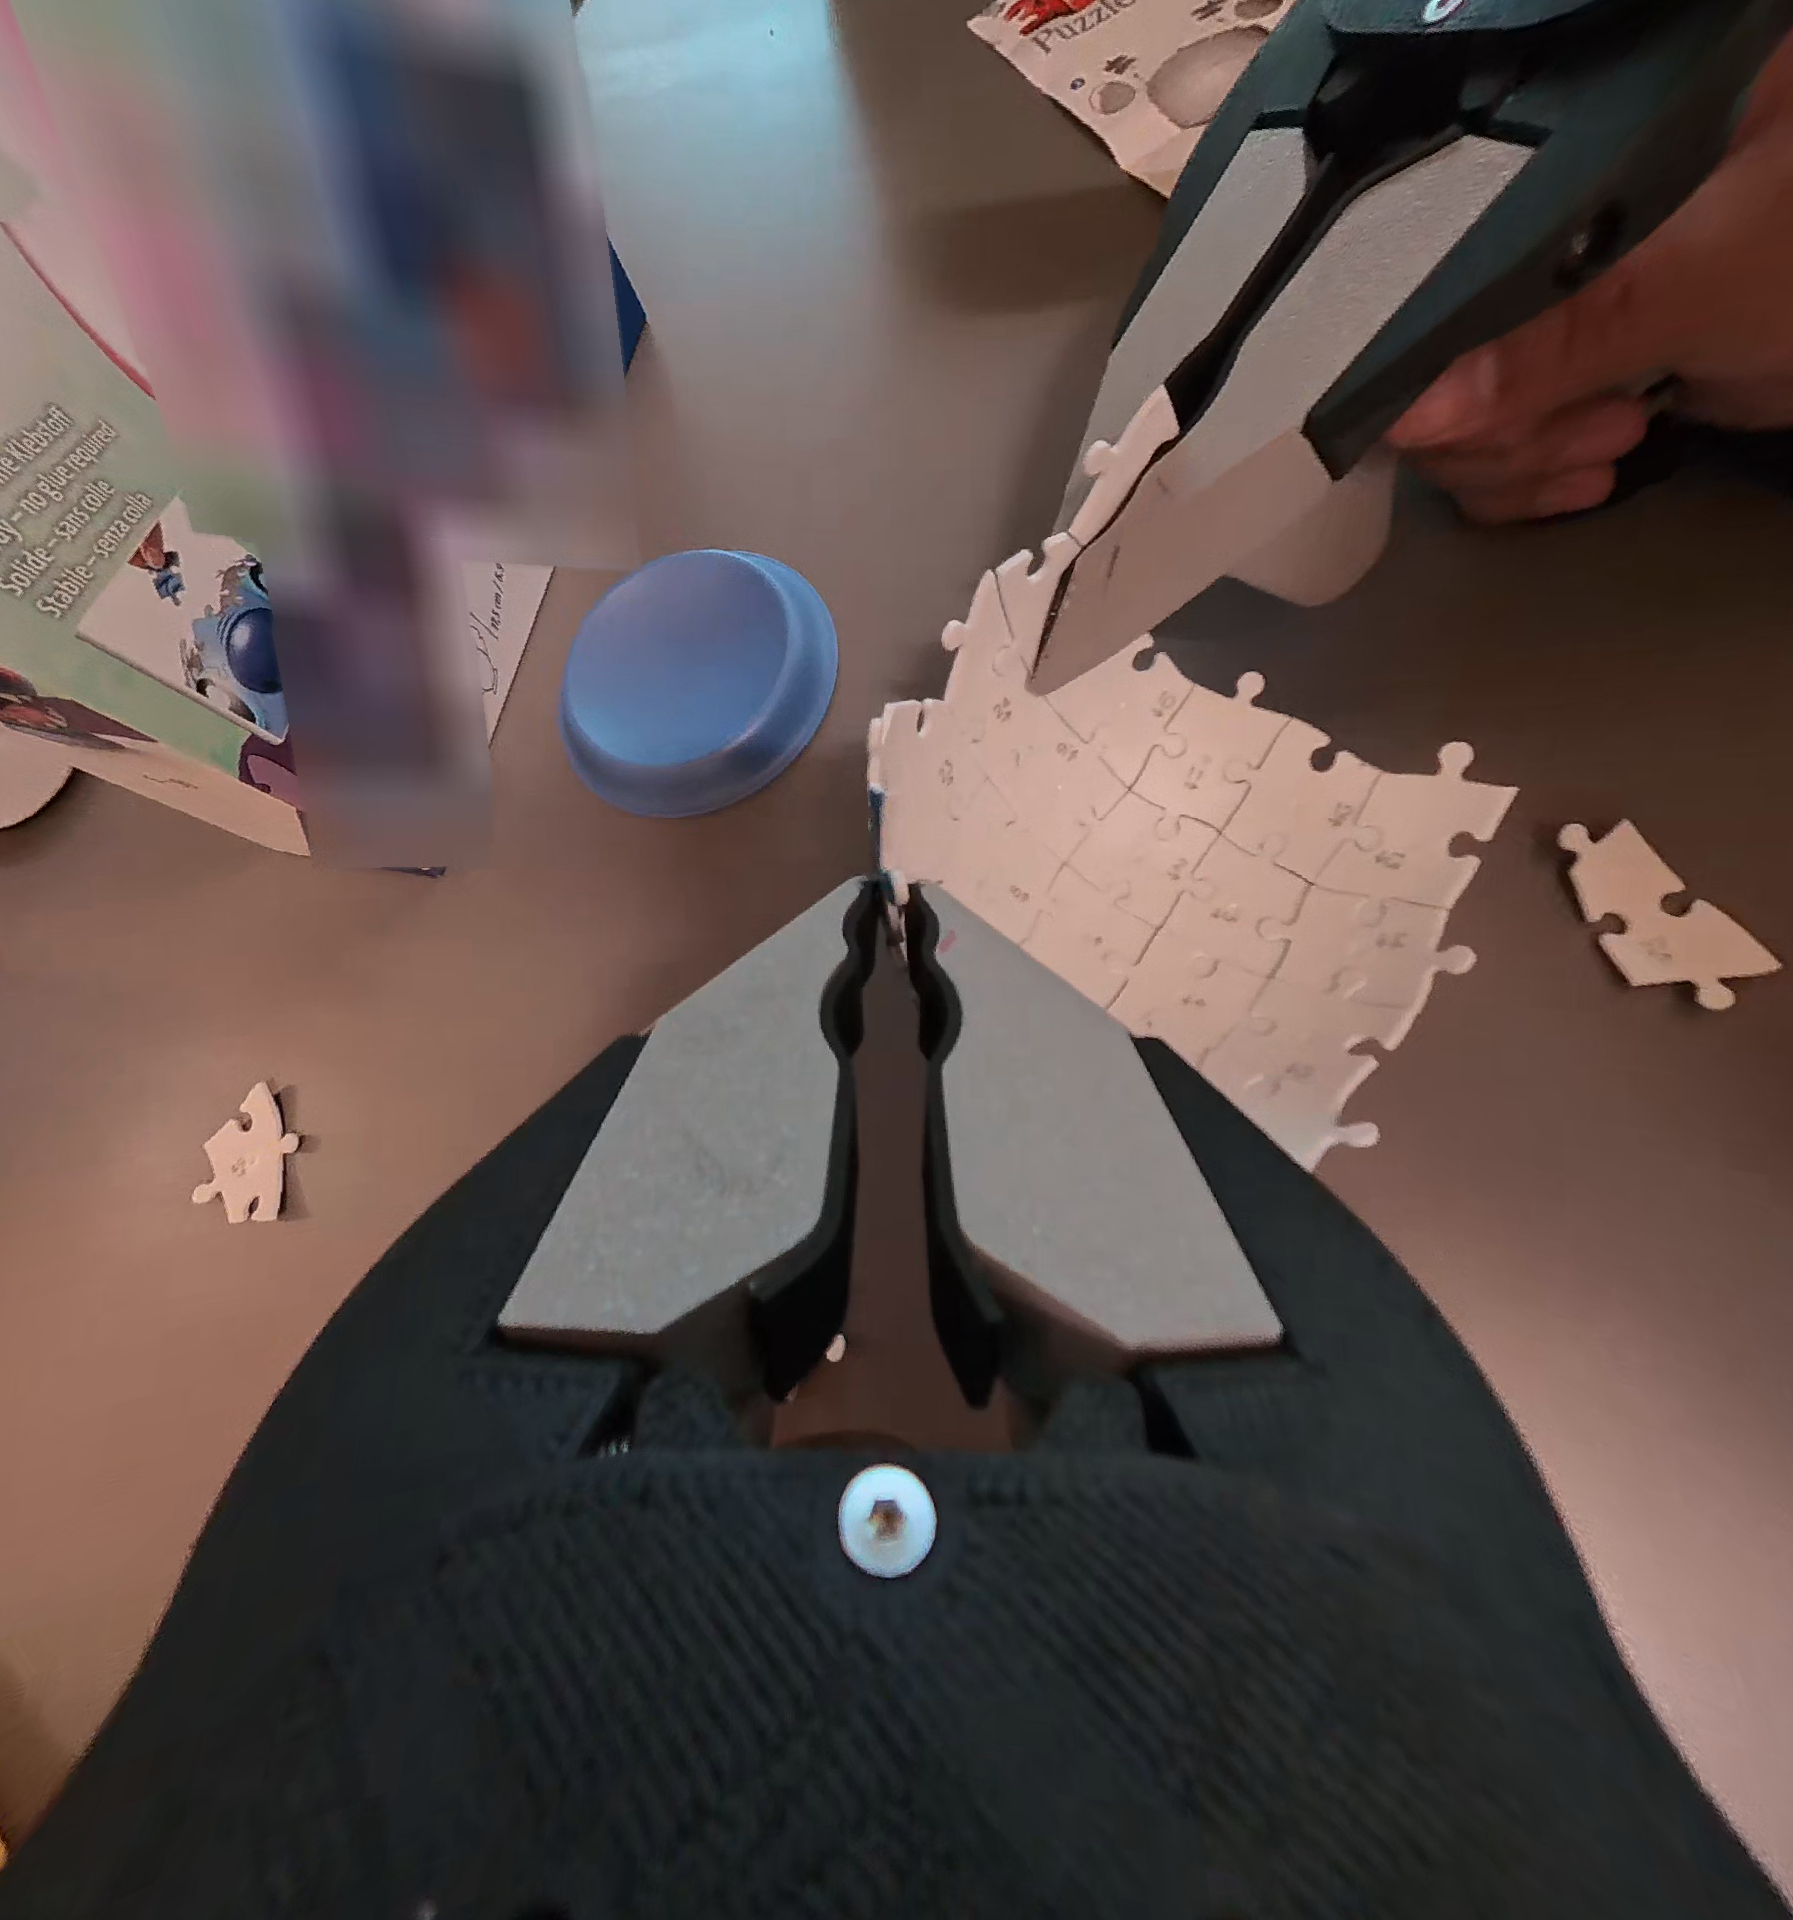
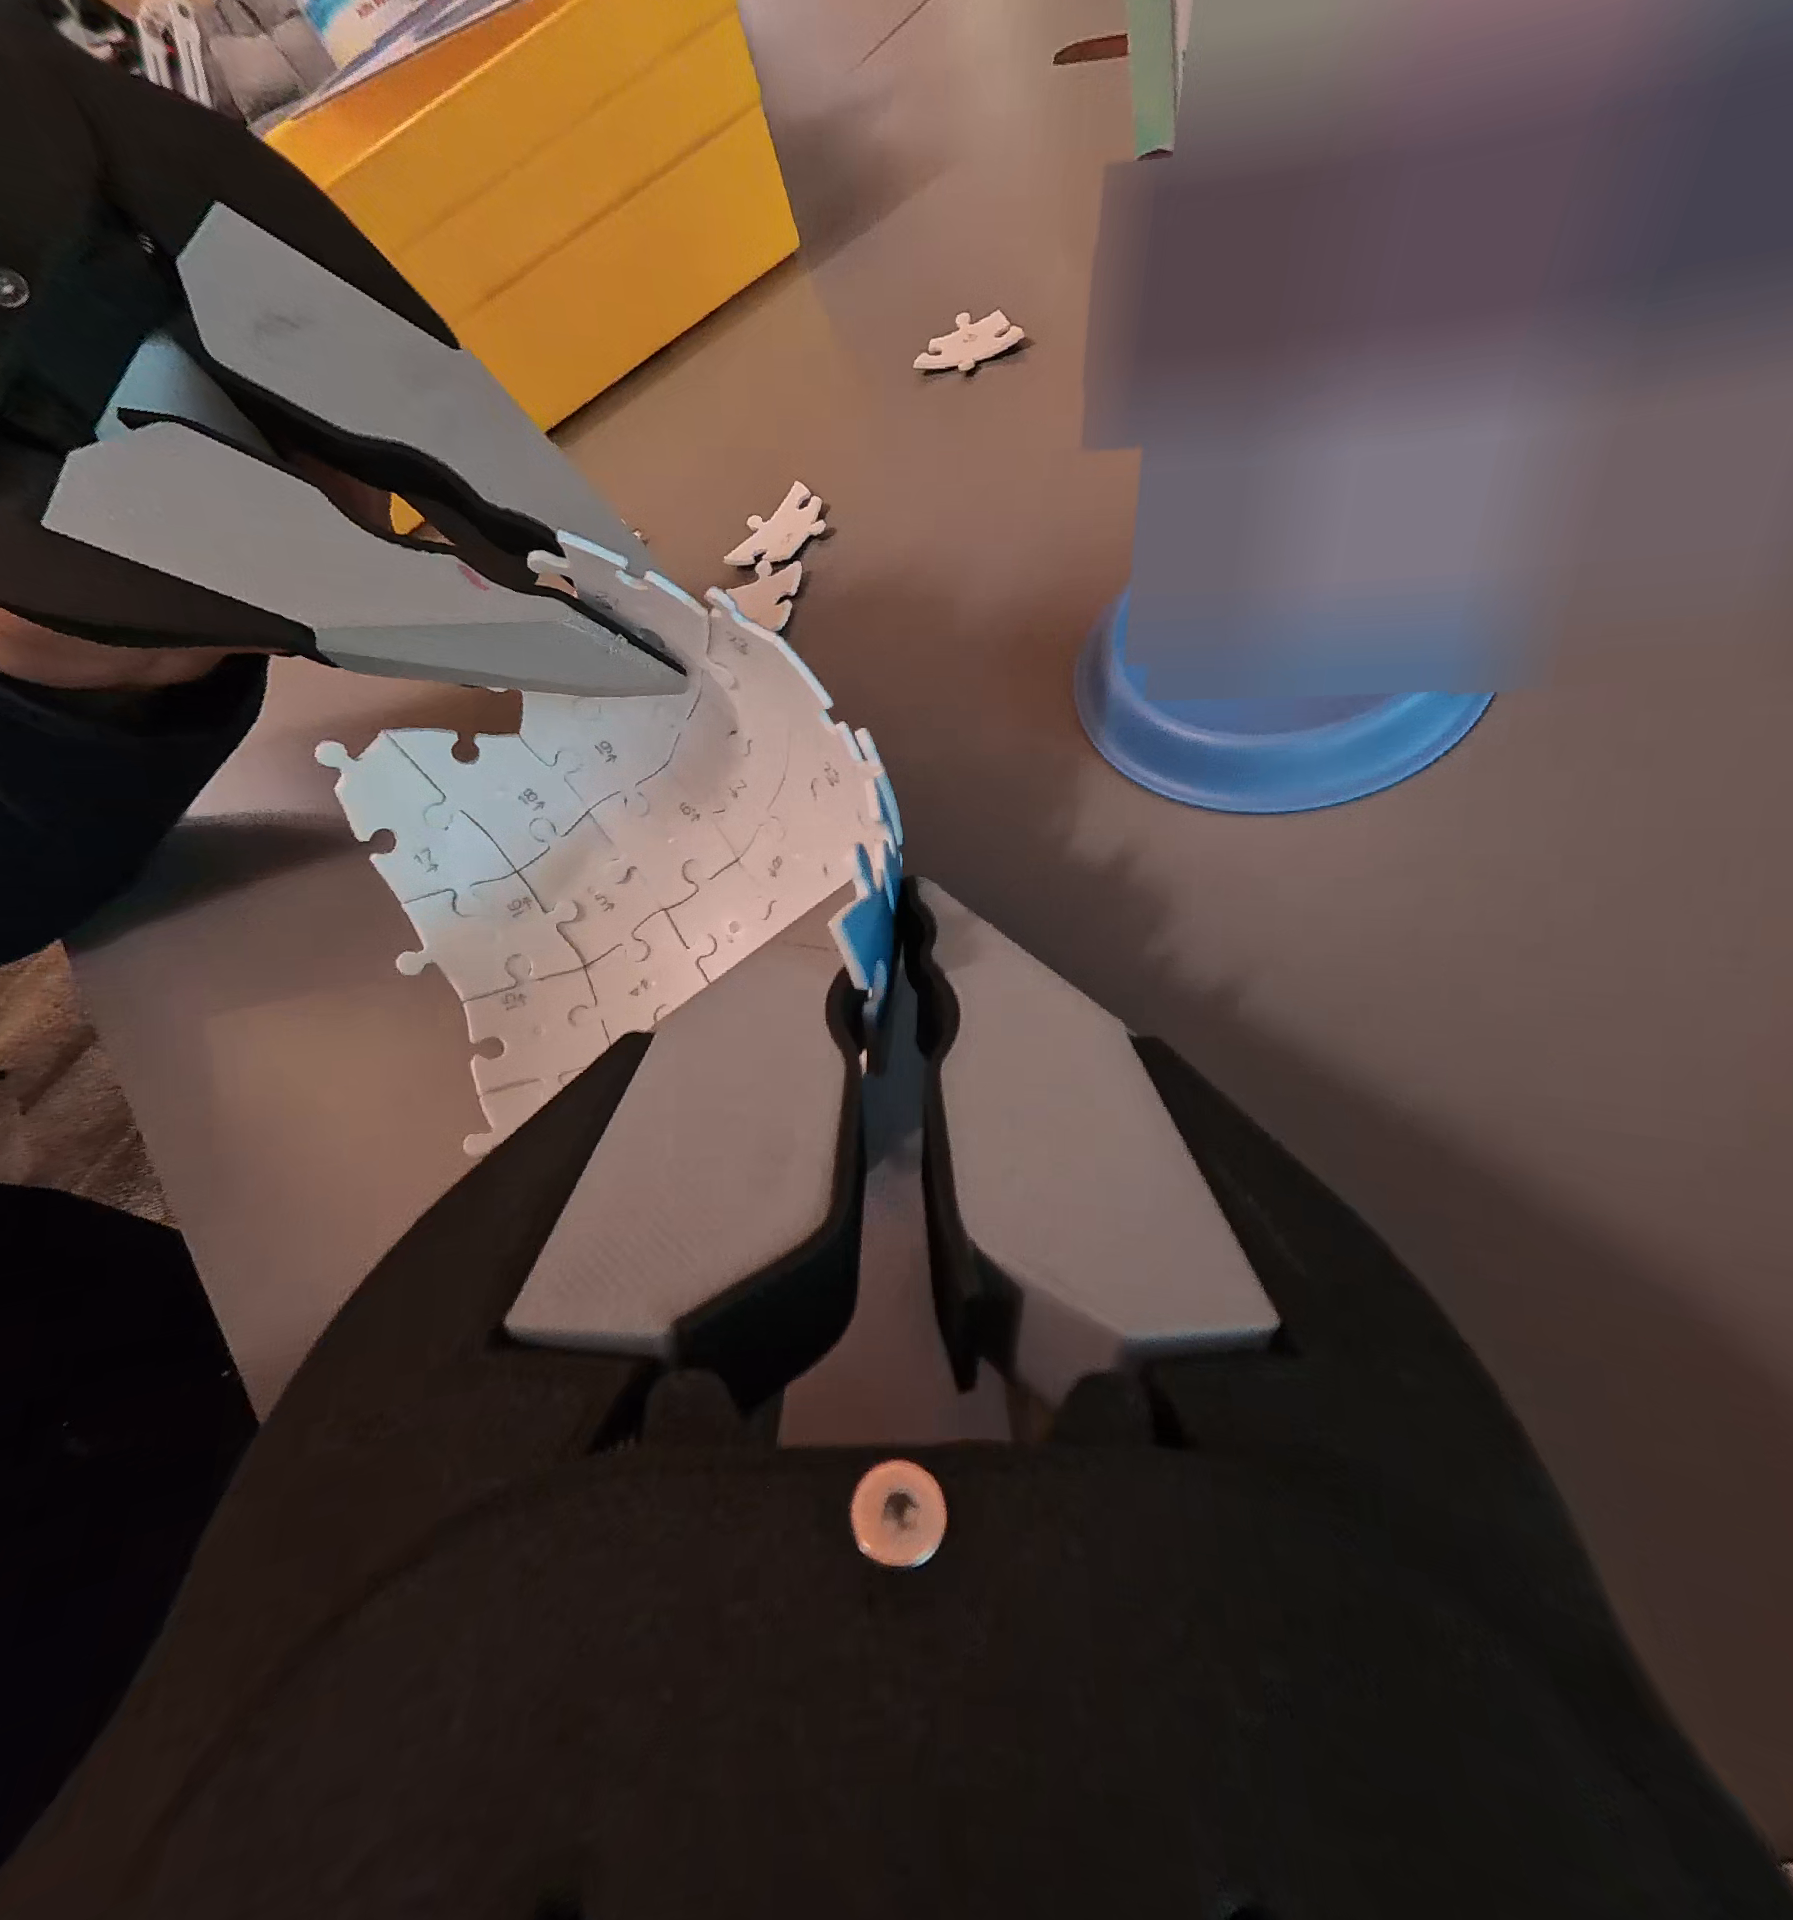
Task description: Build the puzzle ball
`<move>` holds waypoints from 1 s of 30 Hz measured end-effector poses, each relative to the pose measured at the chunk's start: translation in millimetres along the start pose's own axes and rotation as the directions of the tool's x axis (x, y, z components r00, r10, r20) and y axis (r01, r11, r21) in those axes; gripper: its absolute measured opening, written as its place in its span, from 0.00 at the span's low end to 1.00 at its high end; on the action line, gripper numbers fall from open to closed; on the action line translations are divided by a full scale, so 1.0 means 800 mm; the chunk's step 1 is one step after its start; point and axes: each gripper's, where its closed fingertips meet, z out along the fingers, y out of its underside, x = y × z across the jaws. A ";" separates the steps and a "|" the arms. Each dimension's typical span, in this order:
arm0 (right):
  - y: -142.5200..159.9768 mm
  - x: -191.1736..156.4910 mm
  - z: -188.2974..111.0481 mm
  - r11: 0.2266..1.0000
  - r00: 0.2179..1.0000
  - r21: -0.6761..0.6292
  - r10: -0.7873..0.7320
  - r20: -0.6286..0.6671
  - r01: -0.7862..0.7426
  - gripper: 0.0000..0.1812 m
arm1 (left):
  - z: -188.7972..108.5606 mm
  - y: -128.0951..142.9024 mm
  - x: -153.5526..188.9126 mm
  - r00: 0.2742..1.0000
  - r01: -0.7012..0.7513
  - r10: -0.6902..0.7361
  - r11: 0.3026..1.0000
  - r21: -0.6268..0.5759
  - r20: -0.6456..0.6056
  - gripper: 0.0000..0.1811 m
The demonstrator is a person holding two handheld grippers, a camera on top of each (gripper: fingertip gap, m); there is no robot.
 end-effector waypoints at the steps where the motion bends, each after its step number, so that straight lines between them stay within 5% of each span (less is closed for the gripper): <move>1: 0.000 -0.001 0.000 1.000 1.000 -0.002 0.006 0.006 -0.006 0.00 | -0.001 0.000 0.001 1.000 -0.005 0.005 1.000 0.002 0.004 0.01; 18: 0.015 -0.003 -0.002 0.996 0.997 -0.063 0.067 0.043 -0.064 0.08 | -0.006 0.006 0.003 1.000 0.025 -0.025 0.999 0.034 0.010 0.01; 30: 0.017 -0.013 0.002 0.987 0.984 -0.081 0.144 0.107 -0.136 0.00 | -0.007 0.010 0.004 0.999 0.049 -0.049 0.998 0.025 0.000 0.01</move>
